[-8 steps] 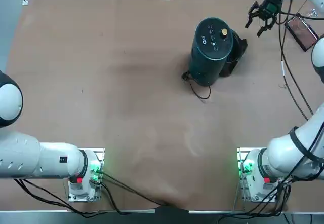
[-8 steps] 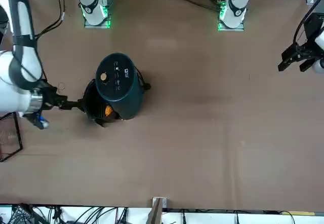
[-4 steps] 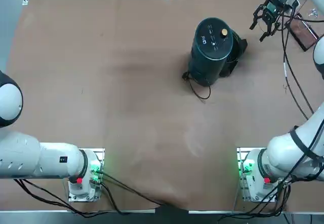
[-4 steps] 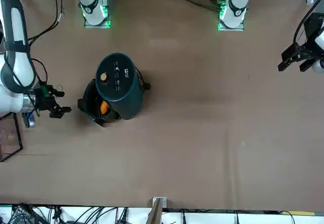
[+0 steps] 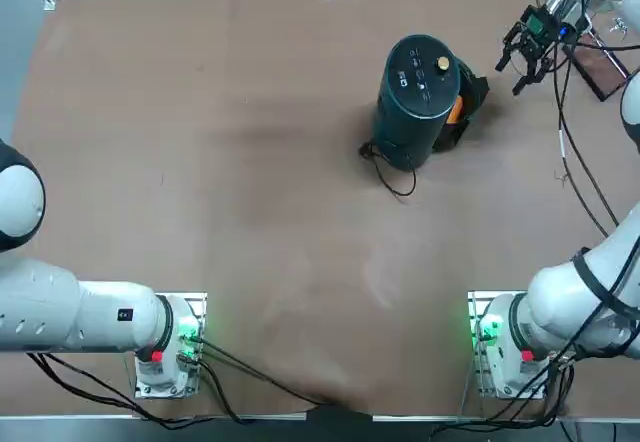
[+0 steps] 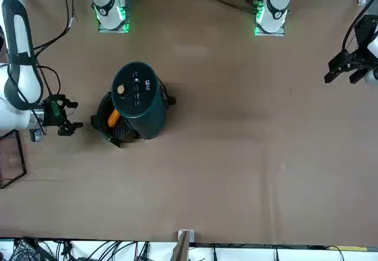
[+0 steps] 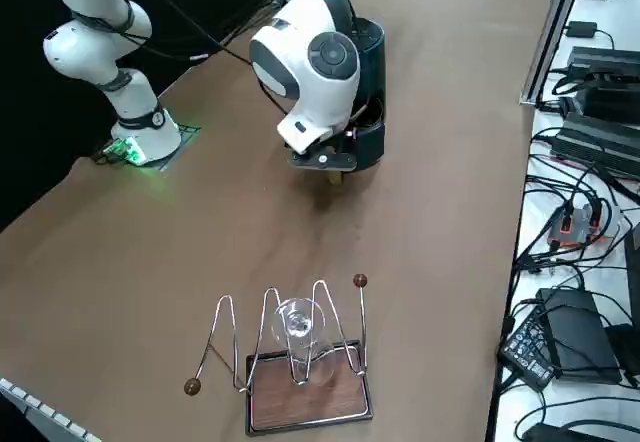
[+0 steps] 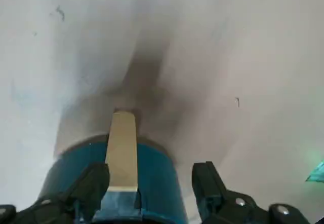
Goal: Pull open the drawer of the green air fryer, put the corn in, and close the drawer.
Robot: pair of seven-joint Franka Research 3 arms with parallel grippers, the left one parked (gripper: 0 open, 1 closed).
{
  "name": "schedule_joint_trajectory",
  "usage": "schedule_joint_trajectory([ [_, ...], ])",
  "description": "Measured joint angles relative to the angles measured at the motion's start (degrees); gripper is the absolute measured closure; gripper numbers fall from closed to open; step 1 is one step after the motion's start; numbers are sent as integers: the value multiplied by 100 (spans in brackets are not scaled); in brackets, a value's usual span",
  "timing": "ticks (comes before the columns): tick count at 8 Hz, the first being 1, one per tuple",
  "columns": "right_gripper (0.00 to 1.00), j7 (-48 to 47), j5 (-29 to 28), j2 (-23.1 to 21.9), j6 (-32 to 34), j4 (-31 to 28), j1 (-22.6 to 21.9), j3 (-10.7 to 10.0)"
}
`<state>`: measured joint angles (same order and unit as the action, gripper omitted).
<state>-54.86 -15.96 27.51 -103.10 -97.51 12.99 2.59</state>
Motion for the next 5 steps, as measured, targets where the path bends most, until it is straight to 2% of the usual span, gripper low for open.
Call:
schedule_joint_trajectory([
  [5,0,-206,-112,312,-630,-111,-47,72],
])
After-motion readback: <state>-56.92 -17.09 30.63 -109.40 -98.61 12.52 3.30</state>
